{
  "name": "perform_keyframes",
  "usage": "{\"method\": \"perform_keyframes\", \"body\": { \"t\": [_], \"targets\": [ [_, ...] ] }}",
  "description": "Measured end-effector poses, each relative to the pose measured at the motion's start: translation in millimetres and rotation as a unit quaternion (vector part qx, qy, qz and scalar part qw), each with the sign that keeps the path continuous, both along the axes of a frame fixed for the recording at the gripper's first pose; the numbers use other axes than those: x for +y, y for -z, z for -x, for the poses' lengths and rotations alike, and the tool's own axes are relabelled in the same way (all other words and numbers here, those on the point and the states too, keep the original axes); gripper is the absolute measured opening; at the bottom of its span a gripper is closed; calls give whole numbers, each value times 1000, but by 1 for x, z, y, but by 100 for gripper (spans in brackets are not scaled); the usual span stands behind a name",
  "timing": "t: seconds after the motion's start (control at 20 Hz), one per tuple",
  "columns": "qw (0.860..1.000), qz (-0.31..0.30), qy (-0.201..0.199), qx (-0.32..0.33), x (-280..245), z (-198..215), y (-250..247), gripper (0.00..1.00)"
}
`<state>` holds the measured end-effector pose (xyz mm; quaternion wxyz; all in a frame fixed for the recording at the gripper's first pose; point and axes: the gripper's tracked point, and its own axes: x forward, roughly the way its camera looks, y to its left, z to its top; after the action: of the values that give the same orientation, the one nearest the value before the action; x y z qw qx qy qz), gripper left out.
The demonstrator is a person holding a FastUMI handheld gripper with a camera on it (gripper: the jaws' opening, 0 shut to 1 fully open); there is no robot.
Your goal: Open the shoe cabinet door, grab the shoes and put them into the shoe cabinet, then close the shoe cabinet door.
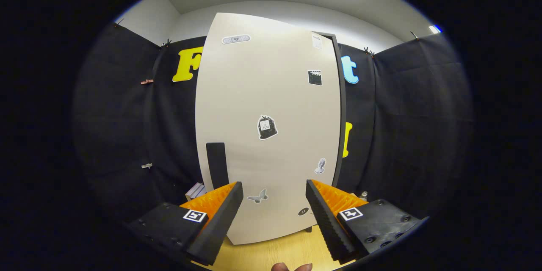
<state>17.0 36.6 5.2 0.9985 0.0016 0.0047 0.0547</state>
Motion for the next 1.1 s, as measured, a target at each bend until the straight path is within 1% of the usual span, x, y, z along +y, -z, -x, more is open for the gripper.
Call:
{"method": "perform_keyframes", "body": {
  "t": [0.55,1.1],
  "targets": [
    [1000,-7,-11,-2,-3,4,-2,97],
    [1000,-6,-3,-1,-8,11,-2,97]
  ]
}}
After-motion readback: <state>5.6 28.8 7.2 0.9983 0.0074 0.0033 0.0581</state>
